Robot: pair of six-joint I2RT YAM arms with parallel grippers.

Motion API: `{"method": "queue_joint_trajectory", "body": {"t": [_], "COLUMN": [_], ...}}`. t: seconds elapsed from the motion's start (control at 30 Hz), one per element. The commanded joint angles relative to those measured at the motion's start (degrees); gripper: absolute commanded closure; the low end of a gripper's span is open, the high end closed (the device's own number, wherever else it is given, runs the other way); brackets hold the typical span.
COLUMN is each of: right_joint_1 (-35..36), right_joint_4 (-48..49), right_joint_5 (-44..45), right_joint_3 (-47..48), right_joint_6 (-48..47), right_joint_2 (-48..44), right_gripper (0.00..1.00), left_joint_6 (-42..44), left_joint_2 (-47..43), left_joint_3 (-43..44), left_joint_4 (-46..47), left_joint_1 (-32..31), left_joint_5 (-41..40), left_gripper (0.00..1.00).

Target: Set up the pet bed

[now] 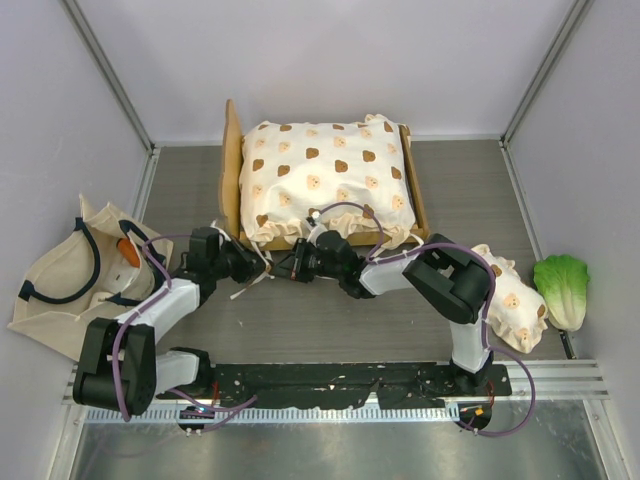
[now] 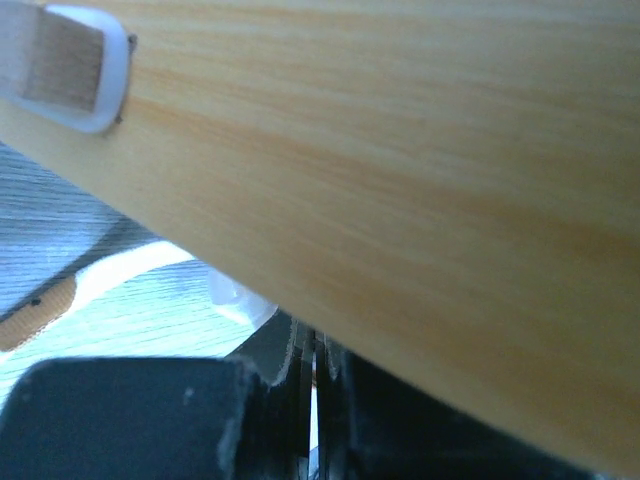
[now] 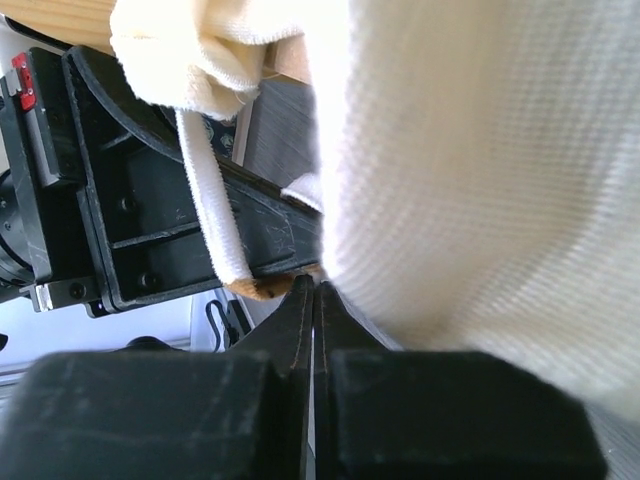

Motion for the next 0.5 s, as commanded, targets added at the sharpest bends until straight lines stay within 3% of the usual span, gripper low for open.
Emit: {"method": "queue_joint_trajectory", "body": {"t": [0.0, 0.2, 0.47], "right_joint_1": [-0.1, -0.1, -0.2], "right_joint_4": [-1.5, -3.7, -4.3], "right_joint_5": [2.5, 4.3, 5.0], "right_joint_3": [0.7, -0.4, -1.0], "right_joint_6": [-2.2, -4.1, -5.1], "right_joint_2": [-1.2, -2.1, -3.3], "right_gripper": [0.99, 0.99, 0.99], "left_joint_6": [2.0, 6.2, 10.5], "left_joint_2": [-2.6, -8.3, -15.5], "left_joint_3": [0.0, -0.3, 1.6], "left_joint_4": [-2.3, -12.5, -27.0], "left_joint_1": [-0.1, -0.1, 0.0], "left_joint_5": [-1.7, -8.9, -20.7], "left_gripper": [0.95, 0.7, 0.6]}}
